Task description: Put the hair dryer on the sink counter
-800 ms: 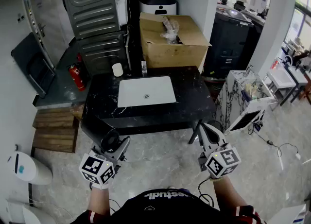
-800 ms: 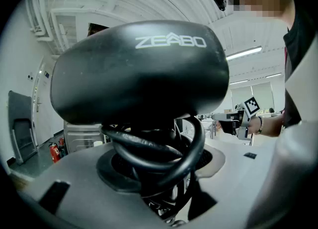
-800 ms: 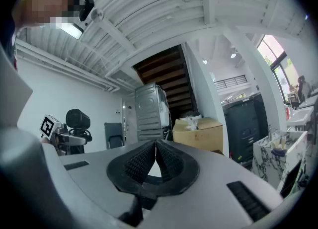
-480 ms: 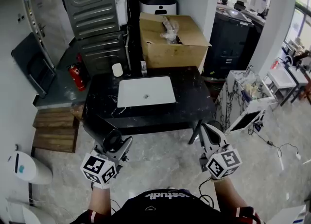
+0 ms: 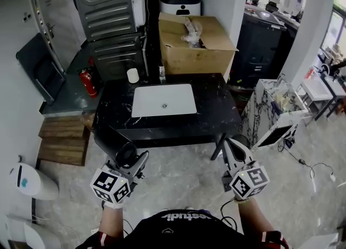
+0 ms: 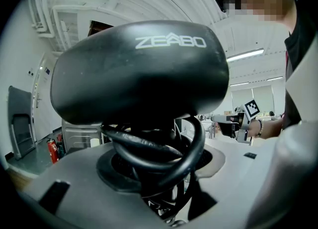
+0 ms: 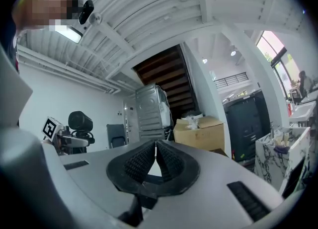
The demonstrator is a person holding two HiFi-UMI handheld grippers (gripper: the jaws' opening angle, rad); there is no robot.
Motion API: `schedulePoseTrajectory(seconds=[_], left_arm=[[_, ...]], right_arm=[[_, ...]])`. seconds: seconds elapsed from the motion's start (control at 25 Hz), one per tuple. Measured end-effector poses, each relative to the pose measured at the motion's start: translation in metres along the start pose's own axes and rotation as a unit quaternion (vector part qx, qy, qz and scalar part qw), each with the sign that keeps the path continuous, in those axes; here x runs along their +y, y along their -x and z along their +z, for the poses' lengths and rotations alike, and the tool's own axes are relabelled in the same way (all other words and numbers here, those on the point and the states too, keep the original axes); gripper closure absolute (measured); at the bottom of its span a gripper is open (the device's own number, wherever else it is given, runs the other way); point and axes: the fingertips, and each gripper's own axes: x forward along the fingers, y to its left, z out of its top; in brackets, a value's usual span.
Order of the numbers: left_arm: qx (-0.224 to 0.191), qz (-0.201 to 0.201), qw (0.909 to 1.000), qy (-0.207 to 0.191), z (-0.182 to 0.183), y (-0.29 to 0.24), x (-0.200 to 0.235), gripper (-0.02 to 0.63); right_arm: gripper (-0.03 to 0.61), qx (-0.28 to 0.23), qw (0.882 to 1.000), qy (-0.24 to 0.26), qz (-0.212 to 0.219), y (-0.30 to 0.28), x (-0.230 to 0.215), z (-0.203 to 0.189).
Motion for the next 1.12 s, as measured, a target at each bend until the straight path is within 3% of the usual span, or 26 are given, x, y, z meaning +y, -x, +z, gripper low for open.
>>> schedulePoseTrajectory(seconds=[0.32, 0.68, 0.88, 1.12], left_arm=[[0.009, 0.013, 0.9999, -0.001, 0.0, -0.014, -0.015, 0.341], [0.023, 0.035, 0.9991, 0.001, -0.007, -0.034, -0.024, 0.341], [0.042, 0.038, 0.9984, -0.008, -0.02, -0.056, -0.006, 0.341], [0.038, 0.022, 0.999, -0.003, -0.031, -0.103, 0.053, 0.341]], right_arm=[[0.537, 0.002, 0.999, -0.002, 0.047, 0.003, -0.007, 0.002], [0.537, 0.011, 0.998, -0.031, 0.062, 0.0, -0.041, -0.015], [0.537, 0.026, 0.997, -0.035, 0.066, -0.029, -0.054, -0.027], [0.537, 0.037, 0.997, -0.033, 0.056, -0.092, -0.06, -0.038]])
